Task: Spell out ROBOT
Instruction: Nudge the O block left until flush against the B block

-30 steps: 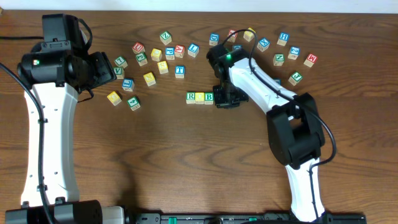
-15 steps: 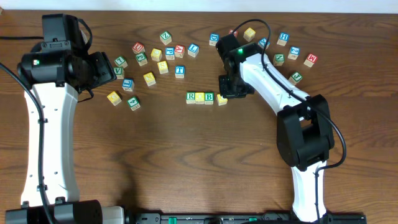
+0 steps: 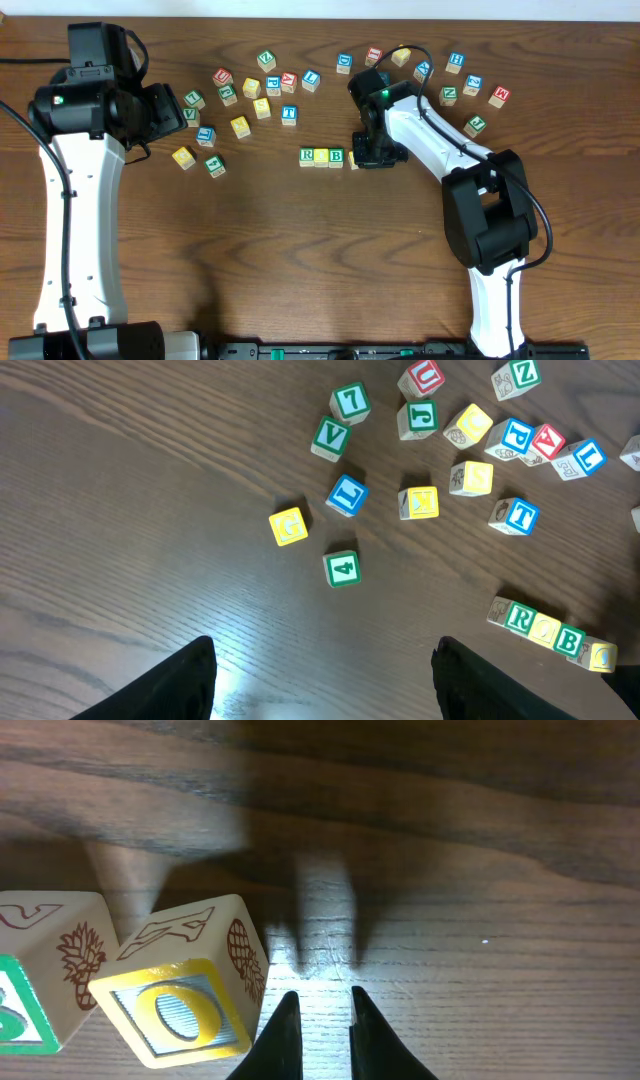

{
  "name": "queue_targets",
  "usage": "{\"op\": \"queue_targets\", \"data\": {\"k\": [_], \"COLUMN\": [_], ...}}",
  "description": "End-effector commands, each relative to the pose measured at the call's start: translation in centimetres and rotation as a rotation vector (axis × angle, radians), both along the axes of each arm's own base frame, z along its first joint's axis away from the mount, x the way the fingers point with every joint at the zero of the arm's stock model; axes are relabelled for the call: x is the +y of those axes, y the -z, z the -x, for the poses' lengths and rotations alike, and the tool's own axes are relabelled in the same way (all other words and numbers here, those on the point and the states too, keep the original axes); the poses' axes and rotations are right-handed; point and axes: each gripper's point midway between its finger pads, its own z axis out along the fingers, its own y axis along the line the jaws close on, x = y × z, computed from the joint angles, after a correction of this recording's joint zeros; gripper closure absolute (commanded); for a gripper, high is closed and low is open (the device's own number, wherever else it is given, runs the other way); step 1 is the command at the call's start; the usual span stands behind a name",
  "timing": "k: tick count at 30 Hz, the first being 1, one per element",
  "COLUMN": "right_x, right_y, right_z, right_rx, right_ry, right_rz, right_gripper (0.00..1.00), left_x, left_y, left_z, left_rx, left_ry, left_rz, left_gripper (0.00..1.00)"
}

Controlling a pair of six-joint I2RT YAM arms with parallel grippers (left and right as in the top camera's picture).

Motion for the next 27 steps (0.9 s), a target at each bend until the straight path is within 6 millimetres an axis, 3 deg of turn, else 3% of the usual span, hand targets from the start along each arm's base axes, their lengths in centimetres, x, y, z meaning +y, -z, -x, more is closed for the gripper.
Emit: {"op": "queue_targets", "data": {"k": [1,27], "right_x": [0.6,1.7], "right_y": [-0.1,-0.2], "right_z": [0.1,0.0], "right_rx": [-0.003,-0.026], "right_ry": [-0.029,-0.104], "right_rz": [-0.018,-0.027], "right_gripper": [0.88,0.87], "left_x": [0.2,0.2], "left_y": [0.8,0.7], "left_z": [0.0,-0.1], "left_rx": [0.021,0.017], "left_ry": [-0.011,-0.011], "left_rz": [0.004,0.004], "left_gripper": [0.32,0.32]}}
